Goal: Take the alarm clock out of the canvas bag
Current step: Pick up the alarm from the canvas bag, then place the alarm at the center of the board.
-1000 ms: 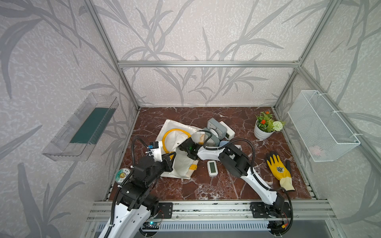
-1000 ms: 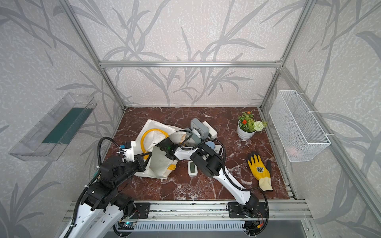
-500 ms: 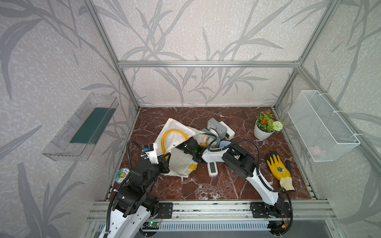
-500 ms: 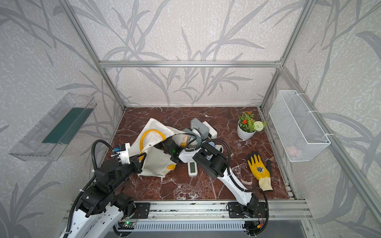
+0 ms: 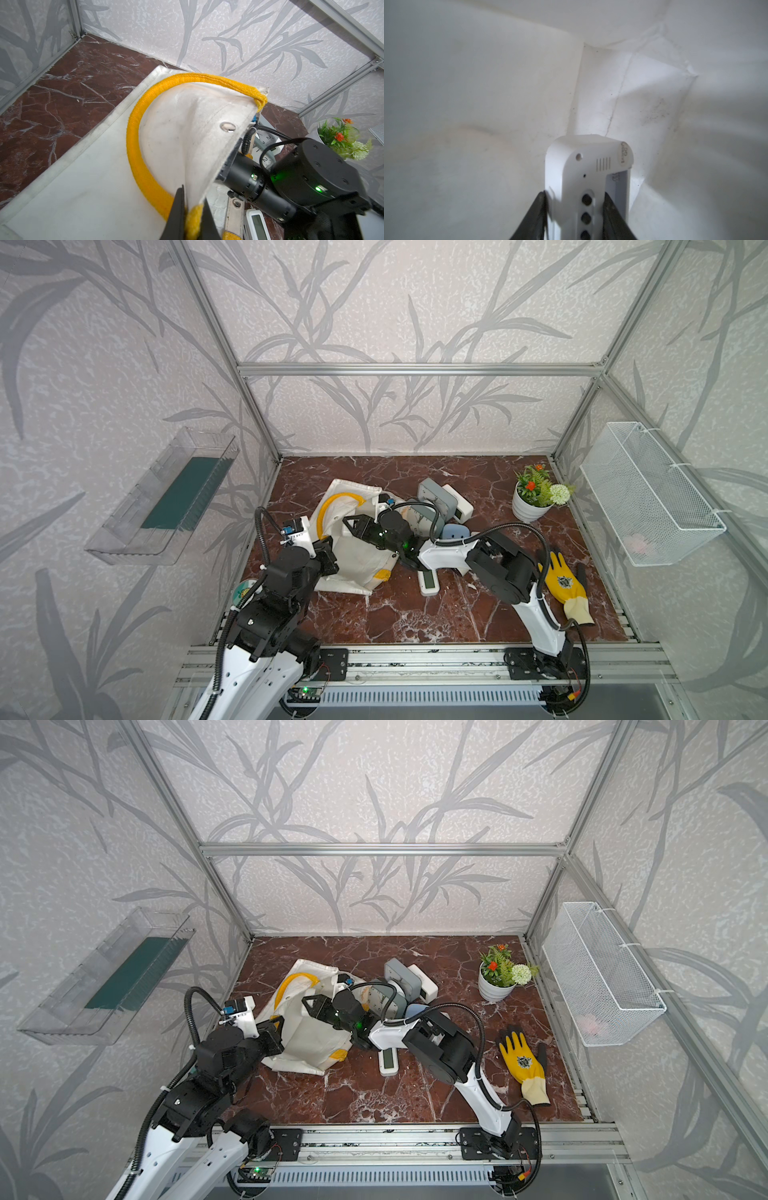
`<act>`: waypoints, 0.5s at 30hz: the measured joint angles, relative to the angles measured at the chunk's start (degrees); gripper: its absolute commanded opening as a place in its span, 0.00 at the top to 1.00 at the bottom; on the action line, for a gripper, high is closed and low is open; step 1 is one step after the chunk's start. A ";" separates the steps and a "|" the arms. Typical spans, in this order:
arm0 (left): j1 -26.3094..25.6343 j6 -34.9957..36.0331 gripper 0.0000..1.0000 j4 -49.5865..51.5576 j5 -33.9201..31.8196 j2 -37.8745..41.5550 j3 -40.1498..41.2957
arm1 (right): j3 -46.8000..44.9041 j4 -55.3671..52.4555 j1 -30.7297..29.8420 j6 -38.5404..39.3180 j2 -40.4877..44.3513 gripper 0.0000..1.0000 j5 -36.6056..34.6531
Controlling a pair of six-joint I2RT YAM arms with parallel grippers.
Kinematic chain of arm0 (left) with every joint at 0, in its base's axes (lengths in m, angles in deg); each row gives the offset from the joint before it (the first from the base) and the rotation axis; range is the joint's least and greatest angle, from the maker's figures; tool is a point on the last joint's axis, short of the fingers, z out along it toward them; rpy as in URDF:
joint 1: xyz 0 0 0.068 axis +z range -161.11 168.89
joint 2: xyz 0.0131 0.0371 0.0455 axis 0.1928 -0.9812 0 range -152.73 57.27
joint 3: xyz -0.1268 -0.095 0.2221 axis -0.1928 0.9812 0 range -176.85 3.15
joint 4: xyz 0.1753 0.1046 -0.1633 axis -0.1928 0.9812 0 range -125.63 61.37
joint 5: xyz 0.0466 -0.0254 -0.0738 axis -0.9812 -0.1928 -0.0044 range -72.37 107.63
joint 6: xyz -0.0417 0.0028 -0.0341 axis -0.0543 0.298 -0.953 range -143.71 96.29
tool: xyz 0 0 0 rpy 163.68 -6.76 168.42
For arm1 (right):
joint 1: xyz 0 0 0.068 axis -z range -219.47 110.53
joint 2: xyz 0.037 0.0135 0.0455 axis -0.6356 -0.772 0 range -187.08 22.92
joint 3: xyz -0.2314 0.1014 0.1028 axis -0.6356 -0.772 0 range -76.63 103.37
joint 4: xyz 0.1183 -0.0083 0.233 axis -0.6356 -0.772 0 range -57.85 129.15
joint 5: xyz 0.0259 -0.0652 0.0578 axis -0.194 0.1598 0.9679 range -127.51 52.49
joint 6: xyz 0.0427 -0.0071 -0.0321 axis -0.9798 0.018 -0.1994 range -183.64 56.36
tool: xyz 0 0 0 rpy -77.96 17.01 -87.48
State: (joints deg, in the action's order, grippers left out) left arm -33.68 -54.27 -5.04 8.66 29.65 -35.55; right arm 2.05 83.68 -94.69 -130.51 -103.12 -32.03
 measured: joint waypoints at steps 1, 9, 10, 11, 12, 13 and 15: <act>0.00 0.04 1.00 0.11 -0.42 -0.52 -0.26 | -0.79 -0.50 -0.15 0.61 1.60 0.79 1.18; 0.31 0.46 1.00 -0.09 -3.26 -5.20 -2.80 | -5.75 -7.41 -0.28 8.11 18.27 0.79 9.09; 0.46 0.52 1.00 -0.17 -3.45 -6.01 -3.26 | -5.99 -8.76 -0.26 9.31 20.20 0.79 10.29; 0.59 0.55 1.00 -0.28 -3.56 -6.67 -3.69 | -6.27 -10.23 -0.22 10.71 22.18 0.79 11.43; 0.79 0.55 1.00 -0.44 -3.61 -7.26 -4.02 | -6.67 -11.52 -0.15 12.09 23.87 0.79 12.33; 1.03 0.55 1.00 -0.57 -3.61 -7.80 -4.42 | -7.26 -13.27 -0.04 13.64 25.79 0.79 13.40; 1.55 0.55 1.00 -0.92 -3.58 -8.85 -5.05 | -8.61 -17.75 0.22 17.16 30.05 0.79 14.97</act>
State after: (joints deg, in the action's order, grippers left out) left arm -32.13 -53.73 -5.96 5.07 20.80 -40.60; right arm -6.57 65.94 -94.47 -113.35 -73.07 -17.06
